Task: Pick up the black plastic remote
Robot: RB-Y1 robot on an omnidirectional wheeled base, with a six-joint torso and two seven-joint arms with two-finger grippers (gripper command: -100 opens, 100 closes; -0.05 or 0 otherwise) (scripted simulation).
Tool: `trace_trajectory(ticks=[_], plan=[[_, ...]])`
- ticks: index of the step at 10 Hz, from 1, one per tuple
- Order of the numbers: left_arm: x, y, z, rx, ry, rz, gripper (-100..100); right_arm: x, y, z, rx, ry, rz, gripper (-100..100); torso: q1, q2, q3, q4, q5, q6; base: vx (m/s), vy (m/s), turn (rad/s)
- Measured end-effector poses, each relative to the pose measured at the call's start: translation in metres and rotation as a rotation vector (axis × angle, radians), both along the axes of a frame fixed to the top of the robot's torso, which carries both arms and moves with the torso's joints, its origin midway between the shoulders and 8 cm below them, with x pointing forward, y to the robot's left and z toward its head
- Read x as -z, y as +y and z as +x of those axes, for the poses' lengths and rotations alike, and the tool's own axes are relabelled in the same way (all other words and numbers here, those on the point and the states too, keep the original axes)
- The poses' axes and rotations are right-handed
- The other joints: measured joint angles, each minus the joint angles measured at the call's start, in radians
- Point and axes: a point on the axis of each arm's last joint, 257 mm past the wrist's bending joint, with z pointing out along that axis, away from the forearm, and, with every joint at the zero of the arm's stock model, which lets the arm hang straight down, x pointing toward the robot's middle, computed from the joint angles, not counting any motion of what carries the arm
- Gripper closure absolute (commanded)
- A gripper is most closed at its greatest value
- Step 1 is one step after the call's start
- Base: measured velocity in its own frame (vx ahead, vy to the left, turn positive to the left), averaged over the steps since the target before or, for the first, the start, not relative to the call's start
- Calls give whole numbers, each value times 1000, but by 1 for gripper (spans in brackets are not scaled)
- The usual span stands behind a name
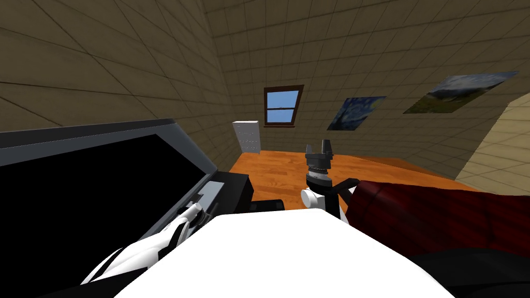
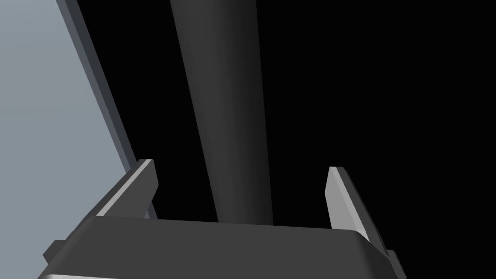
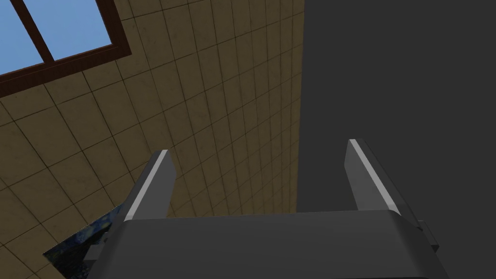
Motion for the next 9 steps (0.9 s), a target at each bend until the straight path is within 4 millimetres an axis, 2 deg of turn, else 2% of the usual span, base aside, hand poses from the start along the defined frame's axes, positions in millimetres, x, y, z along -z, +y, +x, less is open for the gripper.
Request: trace_trajectory(ticks=[6, 7, 9], plan=[[13, -18, -1, -50, -2, 0, -100, 0, 0, 0, 0, 0, 0, 0, -3, -3, -2, -1, 0, 0, -23, 21, -64], [14, -18, -1, -49, -2, 1, 100, 0, 0, 0, 0, 0, 0, 0, -3, -4, -2, -1, 0, 0, 0, 0, 0], [12, -16, -1, -50, -4, 4, 100, 0, 0, 0, 0, 0, 0, 0, -3, -4, -3, -2, 3, 0, 0, 0, 0]])
